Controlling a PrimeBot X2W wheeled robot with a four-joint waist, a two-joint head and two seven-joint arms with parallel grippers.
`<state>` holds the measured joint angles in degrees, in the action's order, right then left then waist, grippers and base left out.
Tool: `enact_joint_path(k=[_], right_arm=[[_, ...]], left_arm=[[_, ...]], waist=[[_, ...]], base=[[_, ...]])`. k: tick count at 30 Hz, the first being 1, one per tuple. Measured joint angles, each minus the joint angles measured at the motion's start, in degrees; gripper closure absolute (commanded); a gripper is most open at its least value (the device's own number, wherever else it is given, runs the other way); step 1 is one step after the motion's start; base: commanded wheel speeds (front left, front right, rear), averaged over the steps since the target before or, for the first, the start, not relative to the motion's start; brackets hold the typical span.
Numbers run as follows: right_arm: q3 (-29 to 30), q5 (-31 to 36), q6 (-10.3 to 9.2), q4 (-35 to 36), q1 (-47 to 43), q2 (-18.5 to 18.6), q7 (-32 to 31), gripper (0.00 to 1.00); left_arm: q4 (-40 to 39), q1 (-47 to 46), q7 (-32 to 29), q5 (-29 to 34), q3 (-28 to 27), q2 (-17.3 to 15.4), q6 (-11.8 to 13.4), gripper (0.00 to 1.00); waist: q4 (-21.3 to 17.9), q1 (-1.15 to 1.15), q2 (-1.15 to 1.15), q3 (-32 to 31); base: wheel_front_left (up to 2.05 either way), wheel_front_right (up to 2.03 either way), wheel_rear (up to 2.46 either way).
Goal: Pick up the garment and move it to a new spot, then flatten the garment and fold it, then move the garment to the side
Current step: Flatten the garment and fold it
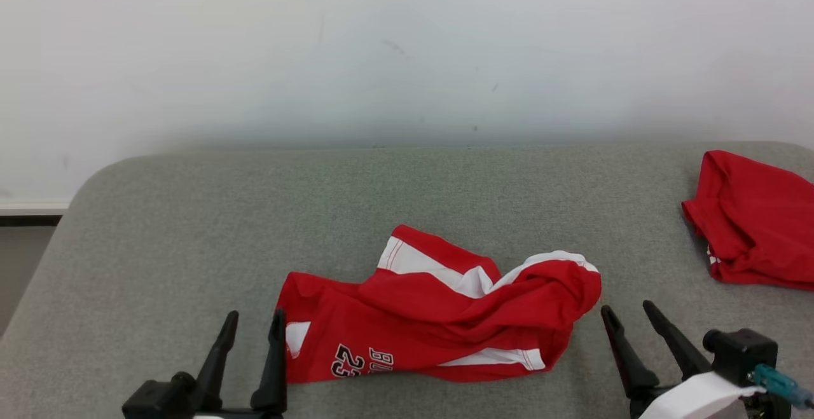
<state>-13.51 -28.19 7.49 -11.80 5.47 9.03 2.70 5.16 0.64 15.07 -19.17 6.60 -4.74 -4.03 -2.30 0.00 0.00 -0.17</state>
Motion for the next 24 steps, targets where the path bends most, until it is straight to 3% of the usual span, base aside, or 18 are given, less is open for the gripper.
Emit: enact_joint_path(k=[10, 17, 18, 19, 20, 21, 24], right_arm=[[3.4, -3.7, 0.0, -5.2, 5.8, 0.4, -13.9, 0.0], [4.8, -4.1, 0.0, -6.2, 6.2, -0.4, -16.3, 0.0], [5.0, -4.1, 0.0, -6.2, 6.2, -0.5, -16.5, 0.16], [5.2, -4.2, 0.0, -6.3, 6.1, -0.6, -16.5, 0.5], [5.3, -4.2, 0.0, -6.3, 6.1, -0.7, -16.5, 0.67], [5.4, -4.2, 0.0, -6.3, 6.0, -0.9, -16.4, 0.99], [6.0, -4.7, 0.0, -6.2, 5.9, -1.1, -16.2, 1.0]], left_arm=[[1.7, -1.1, 0.0, 0.5, 0.3, 0.7, -1.1, 0.0], [3.1, -1.3, 0.0, 0.6, -0.2, 1.1, -1.4, 0.0], [3.2, -1.3, 0.0, 0.6, -0.3, 1.2, -1.5, 0.0], [3.2, -1.3, 0.0, 0.6, -0.4, 1.2, -1.5, 0.0], [3.2, -1.3, 0.0, 0.6, -0.5, 1.2, -1.5, 0.0], [3.2, -1.3, 0.0, 0.6, -0.6, 1.2, -1.6, 0.0], [3.3, -1.4, 0.0, 0.8, -0.6, 1.3, -1.8, 0.0]], waist=[[4.4, 0.0, 0.0, 1.4], [7.4, 0.0, 0.0, 1.6], [7.6, 0.0, 0.0, 1.5], [7.8, 0.0, 0.0, 1.4], [8.0, 0.0, 0.0, 1.3], [8.1, 0.0, 0.0, 1.3], [8.5, 0.0, 0.0, 1.2]], base=[[0.0, 0.0, 0.0], [0.0, 0.0, 0.0], [0.0, 0.0, 0.0], [0.0, 0.0, 0.0], [0.0, 0.0, 0.0], [0.0, 0.0, 0.0], [0.0, 0.0, 0.0]])
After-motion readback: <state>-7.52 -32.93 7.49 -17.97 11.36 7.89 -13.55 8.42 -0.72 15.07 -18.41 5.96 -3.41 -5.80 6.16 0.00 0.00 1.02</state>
